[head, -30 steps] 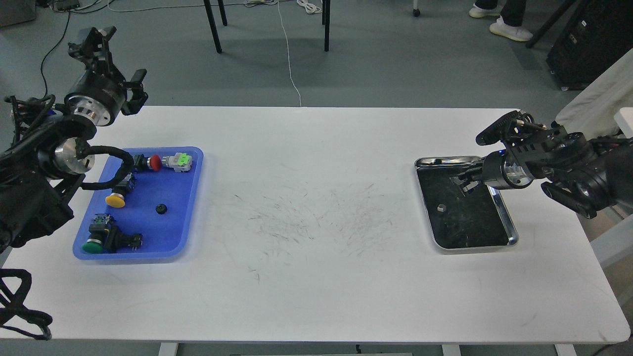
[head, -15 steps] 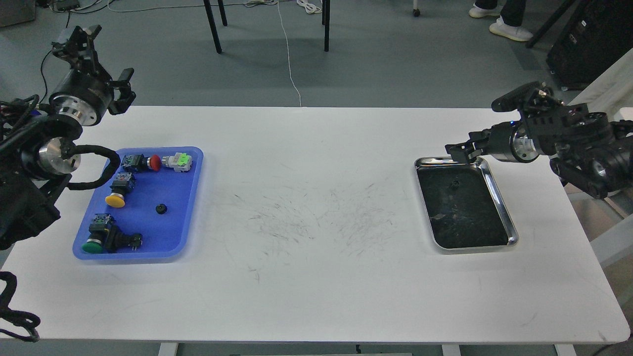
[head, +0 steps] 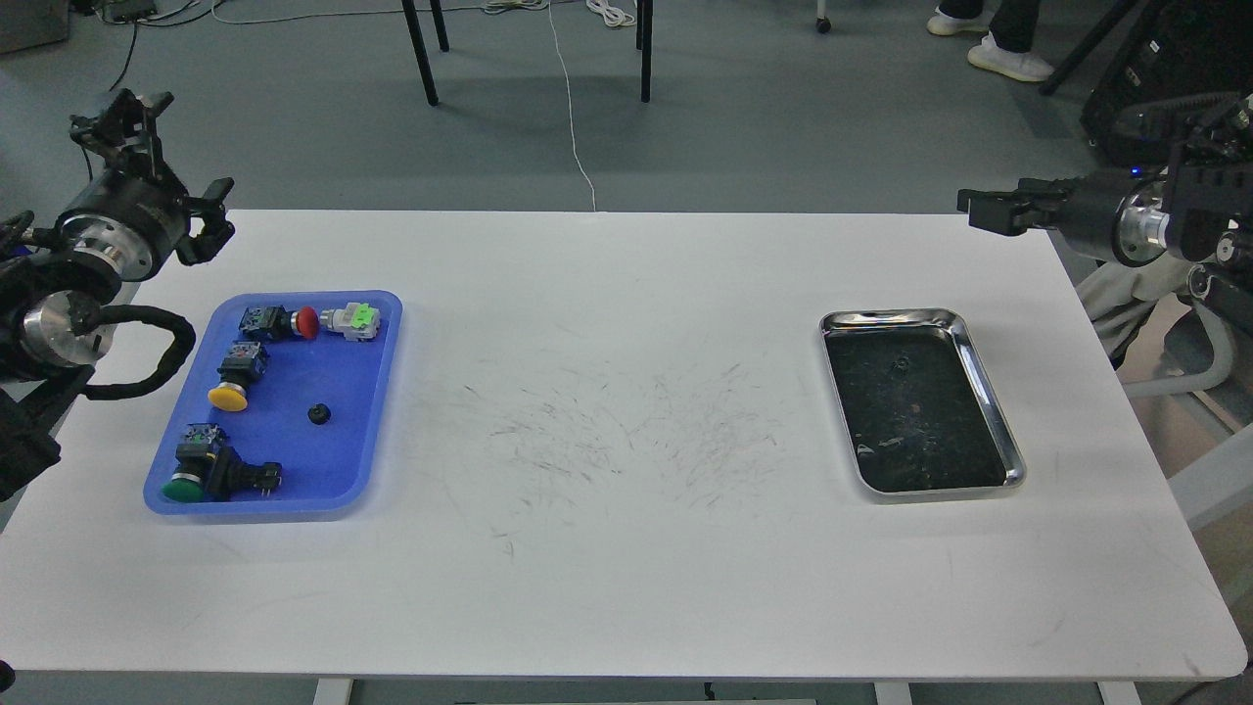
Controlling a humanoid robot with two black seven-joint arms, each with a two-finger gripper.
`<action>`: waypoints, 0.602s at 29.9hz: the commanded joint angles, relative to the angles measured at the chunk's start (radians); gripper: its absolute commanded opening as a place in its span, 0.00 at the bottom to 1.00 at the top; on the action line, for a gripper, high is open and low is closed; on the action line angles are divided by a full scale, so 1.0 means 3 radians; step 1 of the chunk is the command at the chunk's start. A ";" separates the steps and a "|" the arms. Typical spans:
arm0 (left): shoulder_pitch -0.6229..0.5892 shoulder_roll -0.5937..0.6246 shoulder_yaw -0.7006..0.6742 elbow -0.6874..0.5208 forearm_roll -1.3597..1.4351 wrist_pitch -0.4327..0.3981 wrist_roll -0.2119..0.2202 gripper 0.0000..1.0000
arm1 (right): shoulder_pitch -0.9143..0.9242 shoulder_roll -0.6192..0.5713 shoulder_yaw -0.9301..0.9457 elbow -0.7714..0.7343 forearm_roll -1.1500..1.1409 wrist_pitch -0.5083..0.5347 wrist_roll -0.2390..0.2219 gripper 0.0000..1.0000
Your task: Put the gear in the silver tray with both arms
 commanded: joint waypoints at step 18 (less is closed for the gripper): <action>0.0553 -0.0295 -0.0955 -0.0238 -0.0196 0.0137 0.0106 0.98 | -0.0323 -0.0198 0.1296 -0.0031 0.2905 -0.0055 -0.0012 0.93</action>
